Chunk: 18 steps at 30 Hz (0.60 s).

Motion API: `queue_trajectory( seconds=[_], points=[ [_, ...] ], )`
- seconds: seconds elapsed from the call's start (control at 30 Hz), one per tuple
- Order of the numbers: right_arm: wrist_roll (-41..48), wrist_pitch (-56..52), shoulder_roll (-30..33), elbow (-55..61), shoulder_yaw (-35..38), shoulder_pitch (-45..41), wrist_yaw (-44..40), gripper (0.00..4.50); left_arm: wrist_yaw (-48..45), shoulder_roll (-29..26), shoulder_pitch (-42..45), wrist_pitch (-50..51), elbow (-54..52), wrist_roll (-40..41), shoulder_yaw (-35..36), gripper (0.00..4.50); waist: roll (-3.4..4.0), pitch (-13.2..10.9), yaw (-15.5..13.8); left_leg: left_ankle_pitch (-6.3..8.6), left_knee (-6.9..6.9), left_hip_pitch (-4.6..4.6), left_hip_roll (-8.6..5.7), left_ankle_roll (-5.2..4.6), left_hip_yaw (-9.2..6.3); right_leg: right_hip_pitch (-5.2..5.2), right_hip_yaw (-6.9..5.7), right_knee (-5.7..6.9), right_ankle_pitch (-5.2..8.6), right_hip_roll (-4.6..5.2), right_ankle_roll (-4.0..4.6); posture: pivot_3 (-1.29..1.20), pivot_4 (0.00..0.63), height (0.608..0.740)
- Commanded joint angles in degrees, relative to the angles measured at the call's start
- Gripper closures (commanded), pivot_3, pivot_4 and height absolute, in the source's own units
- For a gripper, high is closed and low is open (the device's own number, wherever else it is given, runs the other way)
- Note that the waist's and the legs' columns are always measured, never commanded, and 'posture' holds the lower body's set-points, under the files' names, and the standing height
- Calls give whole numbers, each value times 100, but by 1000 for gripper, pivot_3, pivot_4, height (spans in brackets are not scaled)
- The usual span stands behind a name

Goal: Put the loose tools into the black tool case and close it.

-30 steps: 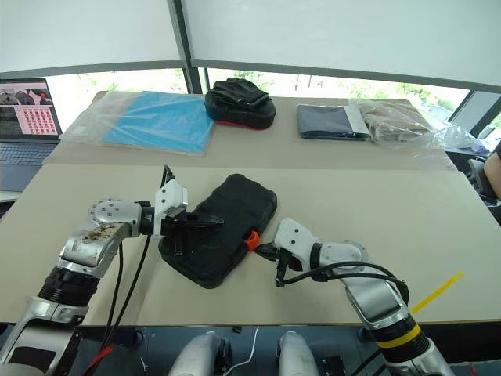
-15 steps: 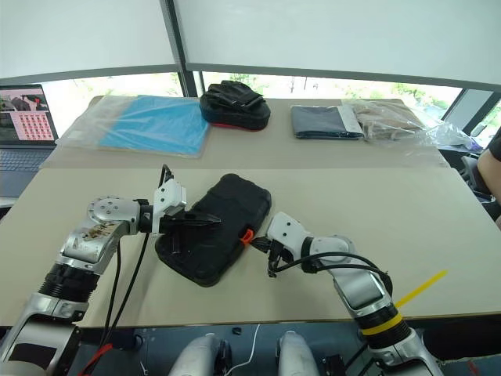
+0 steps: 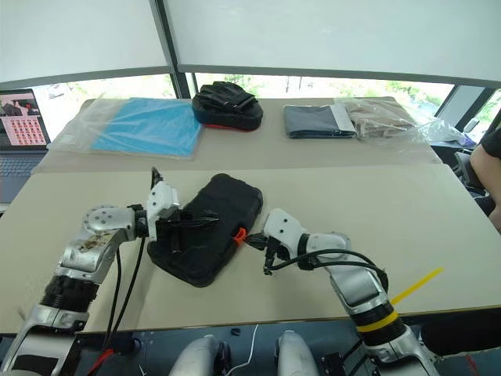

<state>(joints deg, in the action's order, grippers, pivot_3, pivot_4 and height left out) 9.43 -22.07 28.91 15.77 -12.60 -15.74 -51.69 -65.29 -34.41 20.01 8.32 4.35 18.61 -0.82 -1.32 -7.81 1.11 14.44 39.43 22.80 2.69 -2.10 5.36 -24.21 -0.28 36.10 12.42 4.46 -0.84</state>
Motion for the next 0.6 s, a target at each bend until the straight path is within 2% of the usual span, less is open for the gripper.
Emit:
queue_trajectory(
  seconds=[0.03, 0.13, 0.2, 0.27, 0.33, 0.4, 0.47, 0.6],
  points=[
    [355, 304, 444, 364, 621, 302, -284, 3079, 30, -353, -681, -37, -260, 231, 603, 2412, -1, 0, 3, 1, -3, 0, 1, 2, 1, -2, 0, -3, 1, -1, 2, 0, 150, 740],
    [593, 1041, 781, 259, 1018, 687, -721, 2063, 29, -664, -1472, -385, -442, 263, 1194, 1419, -1, -1, -1, 2, -37, -13, 1, 3, 19, -8, 9, -10, 7, -1, 9, 0, 150, 740],
    [1050, 1572, 941, 0, 1390, 993, -1339, 1326, 197, -893, -2138, -911, -297, -57, 1622, 703, -7, -4, -11, 2, -51, -20, 3, 3, 21, -8, 10, -14, 14, -3, 14, 0, 150, 740],
    [1194, 2212, 935, -367, 1622, 1104, -1602, 686, 370, -959, -2556, -1278, -121, -223, 1883, 42, -4, -2, -10, 10, -66, -42, 9, 17, 31, 4, 13, -20, 21, -5, 21, 0, 150, 740],
    [1137, 2964, 834, -755, 1739, 1078, -1693, 56, 440, -975, -2817, -1432, -25, -170, 2021, 0, 6, -3, -8, 18, -81, -73, 13, 28, 54, 14, 31, -20, 30, -6, 25, 0, 150, 740],
    [1131, 3450, 795, -1134, 1776, 982, -1871, 56, 512, -962, -3035, -1679, 100, -229, 2111, 0, 9, -13, -16, 18, -85, -77, 13, 28, 76, 3, 46, -17, 55, -6, -4, 0, 150, 740],
    [1235, 3581, 737, -1462, 1817, 858, -1929, 56, 624, -876, -3216, -1751, 37, -213, 2190, 0, -35, -37, -53, 18, -80, -68, 15, 28, 86, -8, 47, -11, 56, -5, -8, 0, 150, 740],
    [1187, 3870, 723, -1987, 1723, 709, -2090, 56, 845, -702, -3388, -1642, -315, -39, 2226, 0, -53, -38, -111, 19, -68, -57, 18, 32, 92, -10, 48, -22, 37, 9, 45, 0, 150, 740]
  ],
)
